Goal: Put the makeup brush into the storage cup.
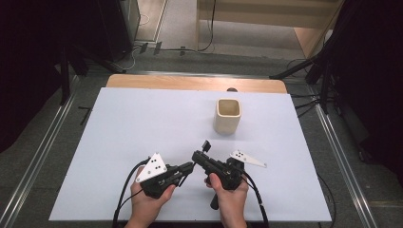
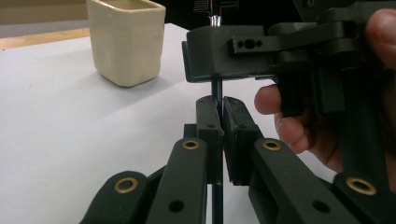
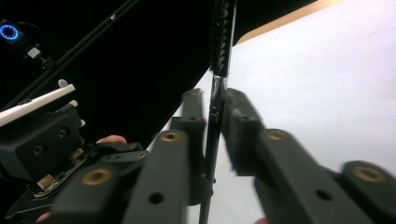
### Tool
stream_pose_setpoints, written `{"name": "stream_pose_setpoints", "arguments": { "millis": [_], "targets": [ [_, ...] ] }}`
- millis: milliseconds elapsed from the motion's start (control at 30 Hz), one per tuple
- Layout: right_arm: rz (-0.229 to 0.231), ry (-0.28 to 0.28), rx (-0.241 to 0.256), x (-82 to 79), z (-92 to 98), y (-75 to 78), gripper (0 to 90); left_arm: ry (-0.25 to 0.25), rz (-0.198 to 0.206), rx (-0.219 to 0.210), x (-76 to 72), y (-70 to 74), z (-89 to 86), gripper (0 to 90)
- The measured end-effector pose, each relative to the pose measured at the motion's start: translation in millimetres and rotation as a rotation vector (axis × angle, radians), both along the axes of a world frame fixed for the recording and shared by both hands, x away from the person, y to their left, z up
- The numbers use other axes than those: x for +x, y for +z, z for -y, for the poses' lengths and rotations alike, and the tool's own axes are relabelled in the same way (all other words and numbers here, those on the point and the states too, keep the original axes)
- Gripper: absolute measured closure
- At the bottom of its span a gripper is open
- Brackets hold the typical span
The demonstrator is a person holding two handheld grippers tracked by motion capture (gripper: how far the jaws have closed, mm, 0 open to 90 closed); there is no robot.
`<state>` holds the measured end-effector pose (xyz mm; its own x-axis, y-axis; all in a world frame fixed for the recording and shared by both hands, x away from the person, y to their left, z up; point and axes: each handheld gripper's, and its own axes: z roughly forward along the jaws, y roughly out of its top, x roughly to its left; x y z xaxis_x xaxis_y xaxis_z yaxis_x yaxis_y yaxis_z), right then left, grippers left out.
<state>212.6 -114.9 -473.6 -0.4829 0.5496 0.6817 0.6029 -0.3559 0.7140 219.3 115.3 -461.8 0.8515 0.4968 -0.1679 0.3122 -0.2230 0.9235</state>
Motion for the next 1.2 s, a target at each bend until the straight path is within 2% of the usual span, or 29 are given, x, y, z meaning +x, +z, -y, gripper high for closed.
{"name": "stream_pose_setpoints", "arguments": {
  "millis": [167, 233, 300, 433, 533, 633, 667, 767, 1033, 1200],
  "targets": [
    [0.025, 0.002, -0.012, -1.2, 0.0, 0.7, 86.3, -0.025, -0.020, -0.034, 2.0, -1.7, -0.2, 83.9],
    [0.026, -0.007, -0.022, -1.7, 0.4, 1.2, 86.3, -0.032, -0.013, -0.054, 1.9, -0.5, -1.0, 70.5],
    [0.039, -0.014, -0.027, -1.2, 2.1, 1.4, 86.3, -0.020, 0.001, -0.049, 1.7, 1.1, -2.2, 59.7],
    [0.073, -0.043, -0.059, -1.5, 5.3, 4.1, 86.4, -0.003, -0.017, -0.073, 4.5, 3.1, -8.4, 42.2],
    [0.096, -0.060, -0.082, -1.4, 7.5, 5.8, 86.4, 0.019, -0.037, -0.084, 7.2, 4.0, -14.1, 22.6],
    [0.117, -0.074, -0.107, -1.0, 9.1, 6.5, 86.3, 0.006, -0.024, -0.092, 8.8, 4.2, -23.0, 2.5],
    [0.120, -0.078, -0.112, -1.0, 9.6, 6.7, 86.3, 0.012, -0.021, -0.100, 8.8, 4.9, -26.1, 0.0],
    [0.131, -0.092, -0.130, -1.0, 11.2, 7.6, 86.3, 0.045, 0.007, -0.079, 9.0, 7.3, -34.9, 0.0],
    [0.177, -0.102, -0.174, -0.6, 13.3, 12.4, 86.3, 0.121, 0.022, -0.079, 11.7, 8.8, -60.7, 0.0],
    [0.185, -0.108, -0.192, -0.3, 14.5, 13.9, 86.3, 0.155, 0.033, -0.084, 13.0, 9.4, -74.2, 0.0]
  ]
}}
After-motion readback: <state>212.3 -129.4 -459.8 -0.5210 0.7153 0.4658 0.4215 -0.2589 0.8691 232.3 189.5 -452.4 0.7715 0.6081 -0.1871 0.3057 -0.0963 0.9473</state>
